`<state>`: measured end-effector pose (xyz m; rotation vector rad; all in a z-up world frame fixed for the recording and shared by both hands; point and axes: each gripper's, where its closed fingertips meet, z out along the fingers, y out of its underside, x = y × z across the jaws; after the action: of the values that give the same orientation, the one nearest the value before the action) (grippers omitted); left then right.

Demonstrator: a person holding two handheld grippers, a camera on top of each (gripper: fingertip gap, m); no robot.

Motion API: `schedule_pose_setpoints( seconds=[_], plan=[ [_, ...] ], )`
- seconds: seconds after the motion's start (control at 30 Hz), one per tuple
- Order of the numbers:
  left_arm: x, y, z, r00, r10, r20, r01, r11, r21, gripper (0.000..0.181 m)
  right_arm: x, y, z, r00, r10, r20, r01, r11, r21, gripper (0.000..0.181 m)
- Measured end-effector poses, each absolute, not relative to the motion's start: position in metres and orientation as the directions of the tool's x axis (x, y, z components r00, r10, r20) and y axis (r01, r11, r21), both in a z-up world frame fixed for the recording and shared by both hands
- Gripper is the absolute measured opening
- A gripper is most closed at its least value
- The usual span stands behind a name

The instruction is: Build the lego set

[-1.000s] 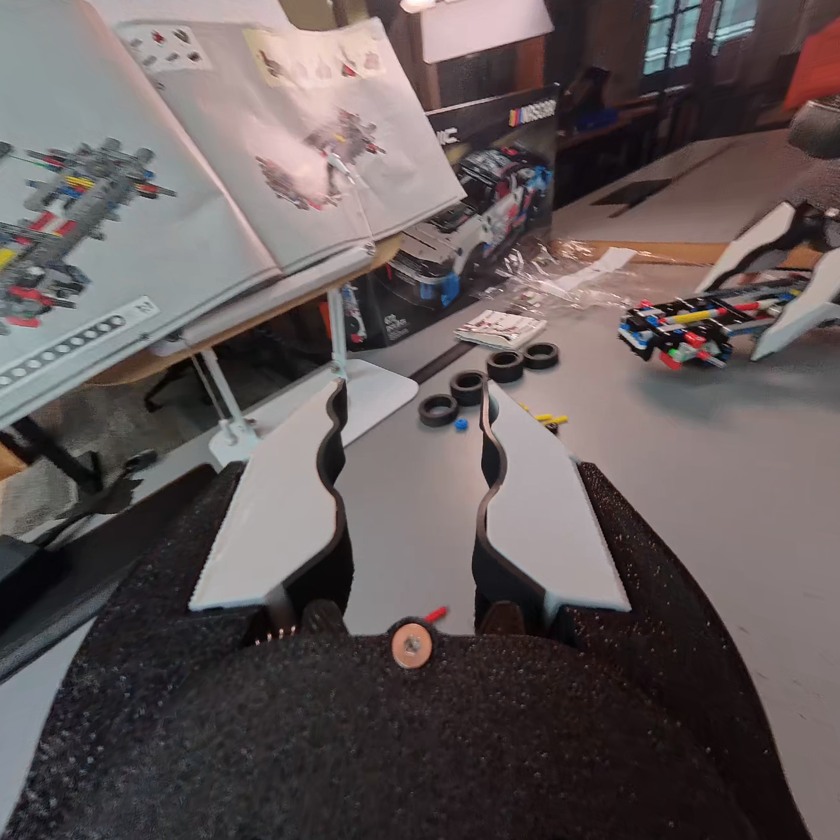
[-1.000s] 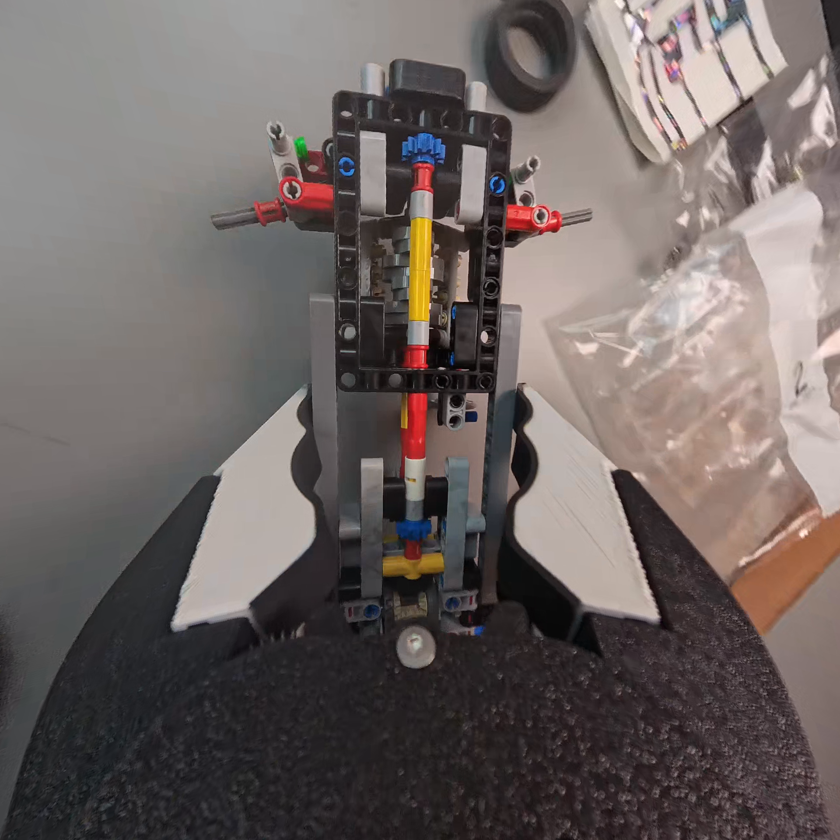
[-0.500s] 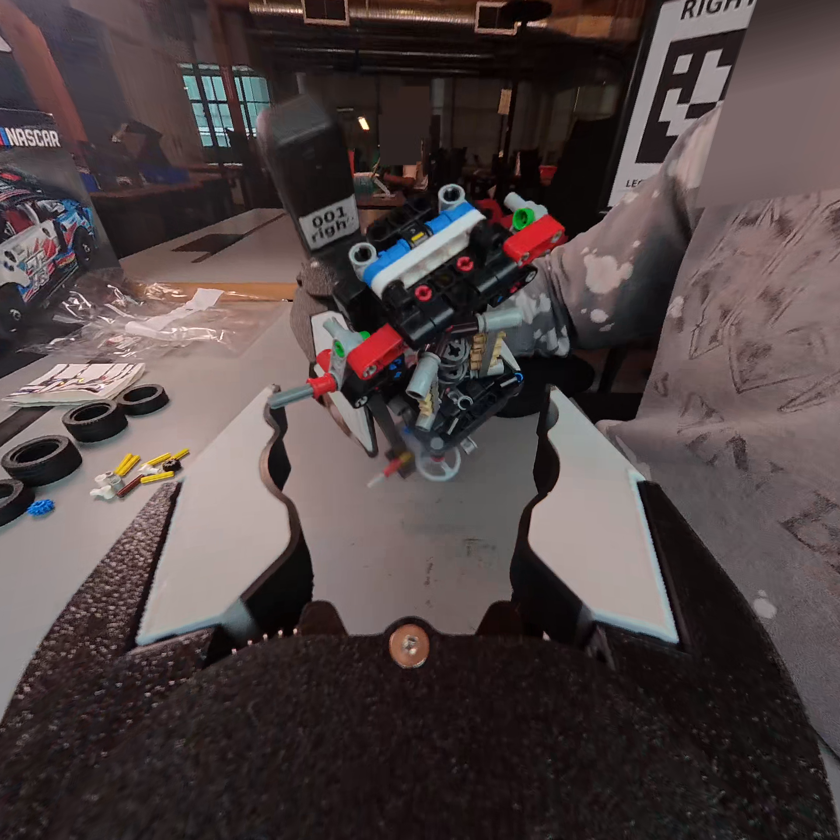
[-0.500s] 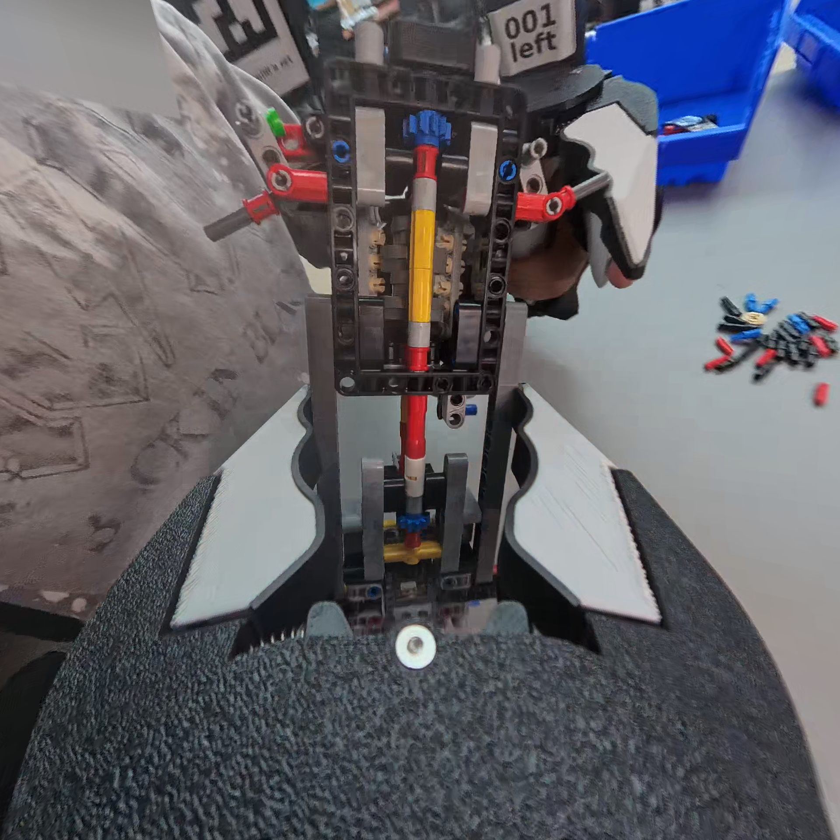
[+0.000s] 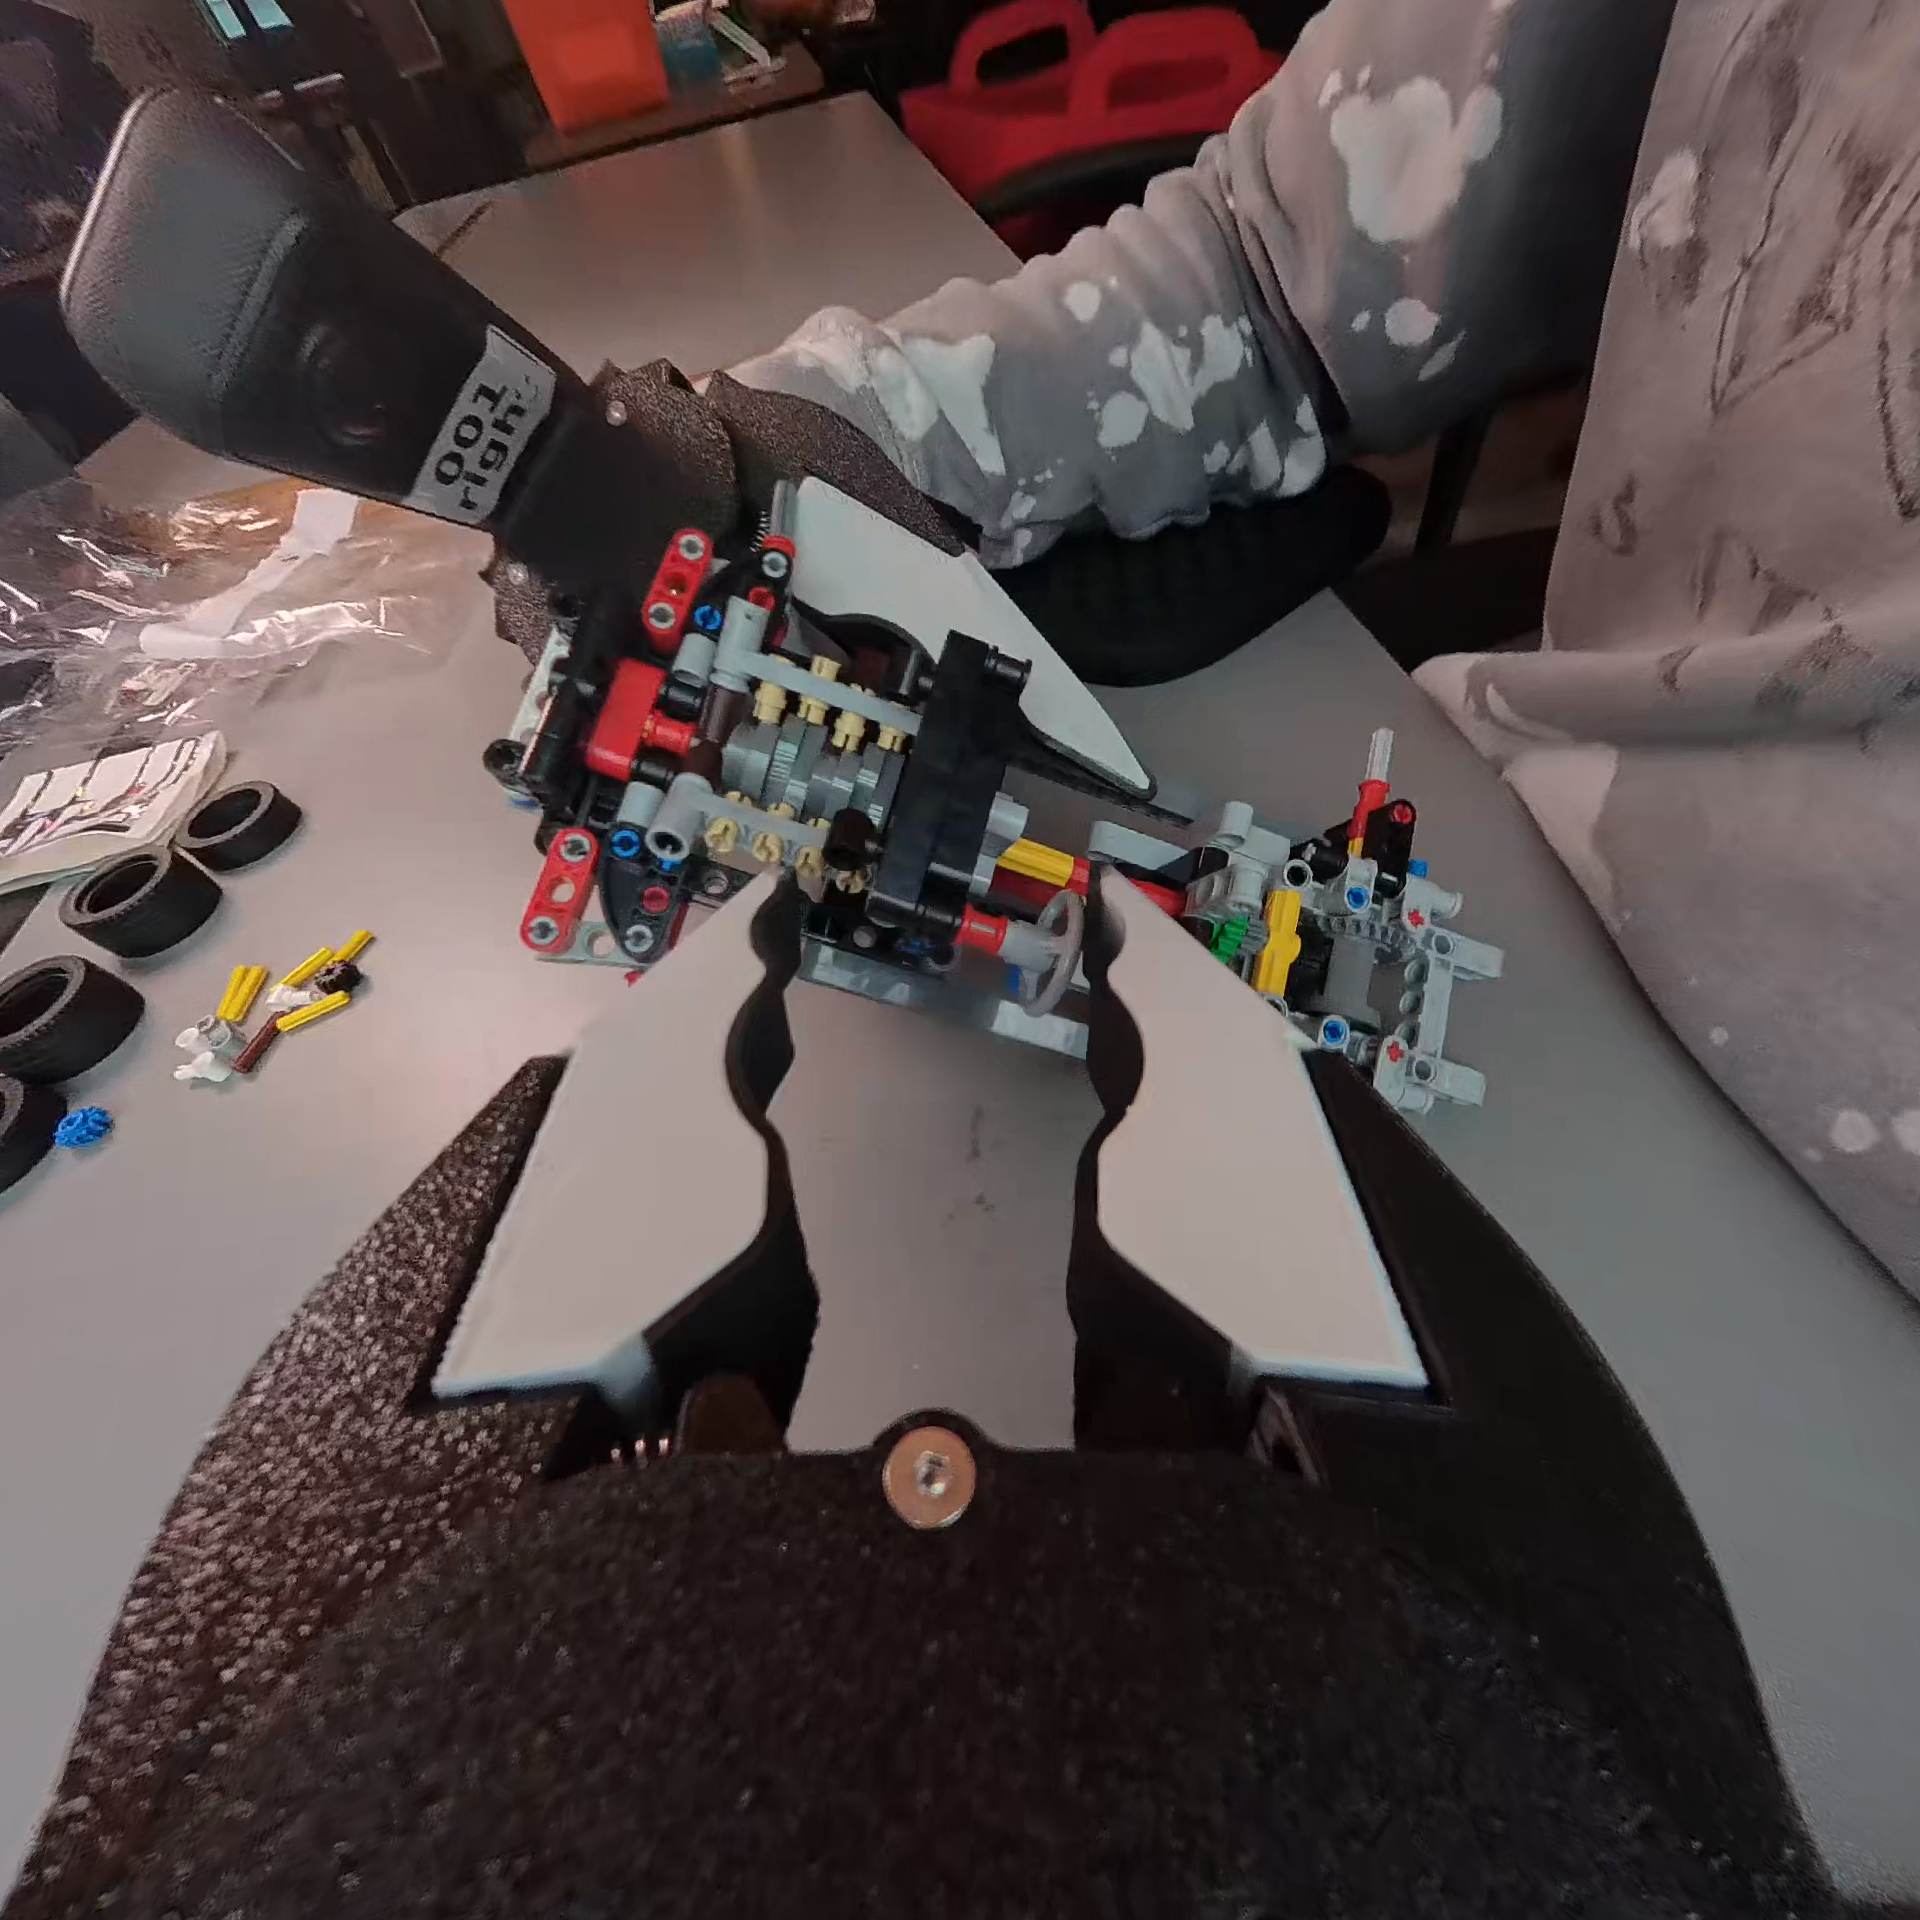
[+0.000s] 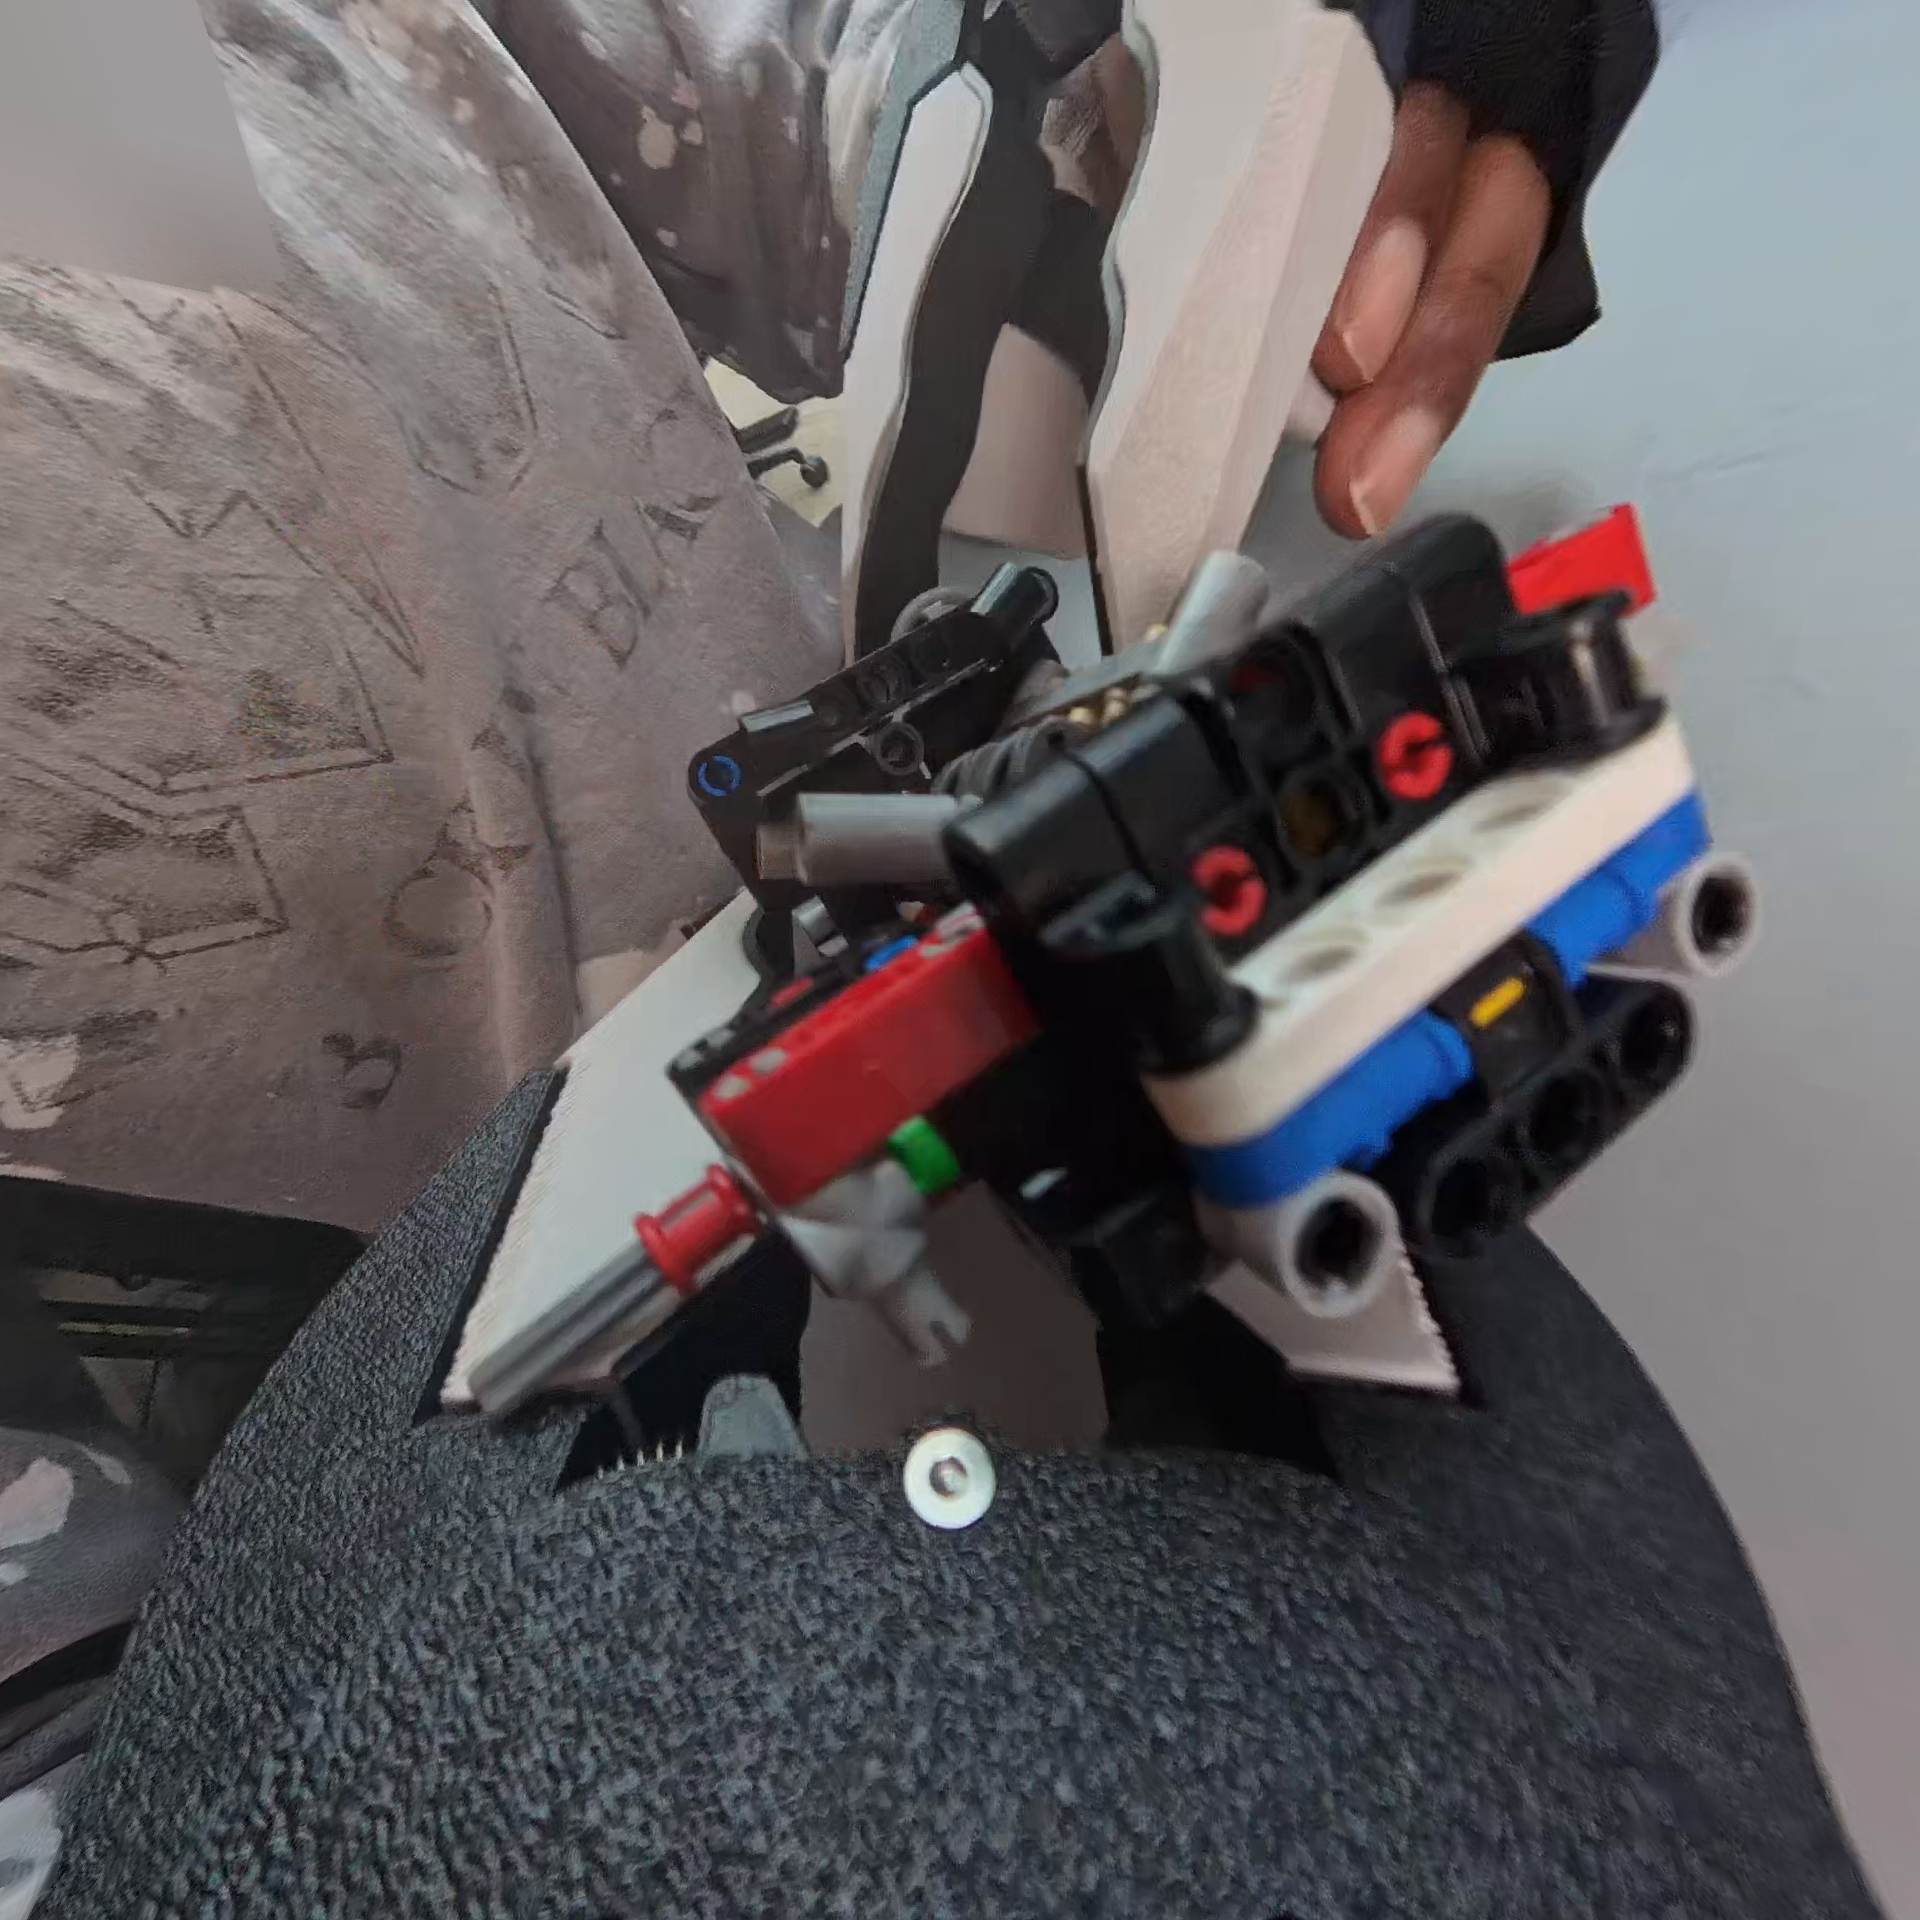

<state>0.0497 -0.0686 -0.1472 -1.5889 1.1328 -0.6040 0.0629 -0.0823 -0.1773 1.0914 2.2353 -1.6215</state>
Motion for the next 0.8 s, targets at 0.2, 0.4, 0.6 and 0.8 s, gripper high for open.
schedule_pose_setpoints(
  seconds=[0.2, 0.4, 0.6, 0.8],
  plan=[
    [0.033, -0.053, -0.163, 0.509, -0.857, -0.085, -0.385, -0.138, -0.912, 0.042, 0.043, -0.043, -0.19, -0.613, 0.699, -0.369, 0.638, 0.162, -0.753, 0.053],
    [0.027, -0.047, -0.156, 0.542, -0.84, 0.044, -0.274, -0.226, -0.935, 0.037, 0.031, -0.019, -0.171, -0.556, 0.823, -0.119, 0.551, 0.258, -0.794, 0.057],
    [0.027, -0.048, -0.155, 0.534, -0.84, 0.099, -0.228, -0.256, -0.939, 0.018, 0.035, -0.008, -0.163, -0.53, 0.844, -0.088, 0.527, 0.246, -0.814, 0.057],
    [0.018, -0.039, -0.149, 0.595, -0.804, -0.002, -0.266, -0.194, -0.944, 0.057, 0.034, -0.02, -0.177, -0.544, 0.81, -0.218, 0.572, 0.168, -0.803, 0.054]
  ],
)
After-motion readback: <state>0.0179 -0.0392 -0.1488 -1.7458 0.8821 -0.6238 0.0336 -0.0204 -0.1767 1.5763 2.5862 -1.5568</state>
